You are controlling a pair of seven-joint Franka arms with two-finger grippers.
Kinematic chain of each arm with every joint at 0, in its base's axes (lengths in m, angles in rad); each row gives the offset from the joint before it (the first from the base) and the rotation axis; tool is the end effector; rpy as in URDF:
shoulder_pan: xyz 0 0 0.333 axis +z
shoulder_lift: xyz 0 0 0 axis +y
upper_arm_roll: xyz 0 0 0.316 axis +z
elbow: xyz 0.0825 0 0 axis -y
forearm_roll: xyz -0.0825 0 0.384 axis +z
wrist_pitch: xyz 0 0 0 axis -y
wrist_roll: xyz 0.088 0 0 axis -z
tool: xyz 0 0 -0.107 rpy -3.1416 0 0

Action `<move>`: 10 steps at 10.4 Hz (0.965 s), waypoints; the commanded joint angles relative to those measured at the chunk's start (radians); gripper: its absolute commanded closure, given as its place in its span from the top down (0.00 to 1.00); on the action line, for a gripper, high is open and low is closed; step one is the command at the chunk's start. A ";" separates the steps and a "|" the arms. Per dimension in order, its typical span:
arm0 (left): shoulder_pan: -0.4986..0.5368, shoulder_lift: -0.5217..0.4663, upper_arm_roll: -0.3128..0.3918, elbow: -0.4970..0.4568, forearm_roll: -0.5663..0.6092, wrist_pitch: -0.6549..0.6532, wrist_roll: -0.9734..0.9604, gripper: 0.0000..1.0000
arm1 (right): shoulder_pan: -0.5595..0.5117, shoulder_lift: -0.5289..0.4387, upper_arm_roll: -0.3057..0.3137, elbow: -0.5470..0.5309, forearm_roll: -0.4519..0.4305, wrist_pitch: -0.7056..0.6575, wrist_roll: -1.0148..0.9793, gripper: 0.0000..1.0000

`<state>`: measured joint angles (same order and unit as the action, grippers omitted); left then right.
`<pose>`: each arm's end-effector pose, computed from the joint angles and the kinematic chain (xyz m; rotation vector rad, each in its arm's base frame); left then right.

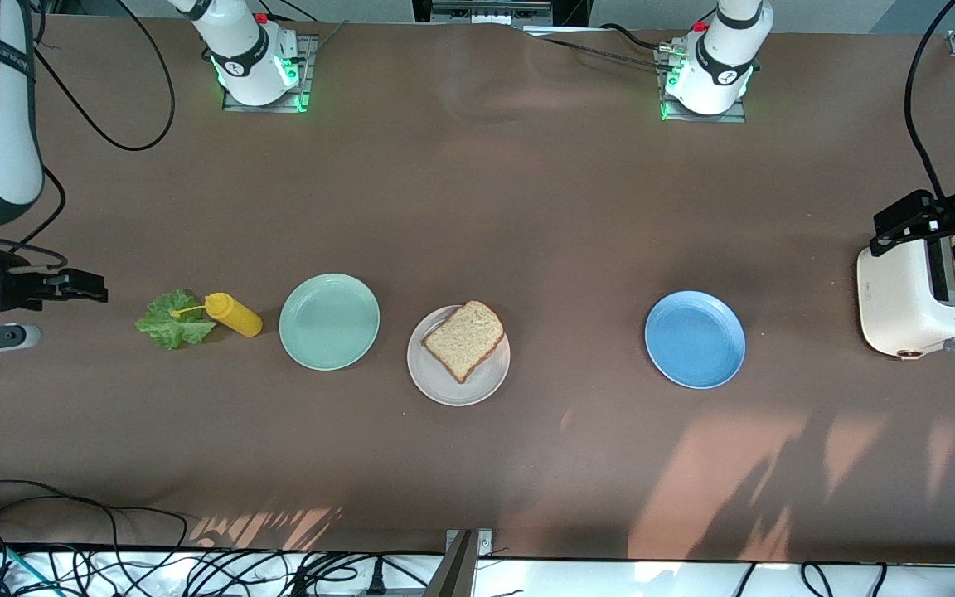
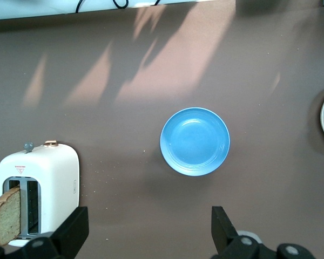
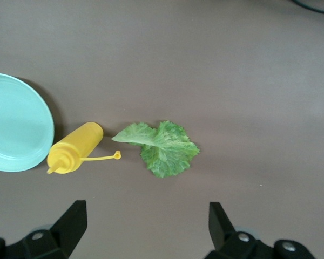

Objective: Make sandwich on beige plate with both arms
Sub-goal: 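Lower the right gripper onto the lettuce leaf and close it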

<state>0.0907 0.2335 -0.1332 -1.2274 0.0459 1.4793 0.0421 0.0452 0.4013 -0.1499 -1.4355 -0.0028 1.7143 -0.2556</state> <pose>0.6154 -0.0092 0.6411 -3.1242 0.1189 -0.0317 0.6631 -0.0549 0.4559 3.0859 0.2470 -0.1972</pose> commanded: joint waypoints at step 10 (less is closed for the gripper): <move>-0.003 -0.017 -0.005 -0.011 0.014 -0.010 0.015 1.00 | -0.056 0.192 -0.010 -0.171 0.127 0.401 -0.020 1.00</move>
<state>0.0901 0.2332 -0.1355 -1.2278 0.0459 1.4789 0.0422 -0.0039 0.6120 -0.1660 -1.4842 0.1034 1.9754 -0.2564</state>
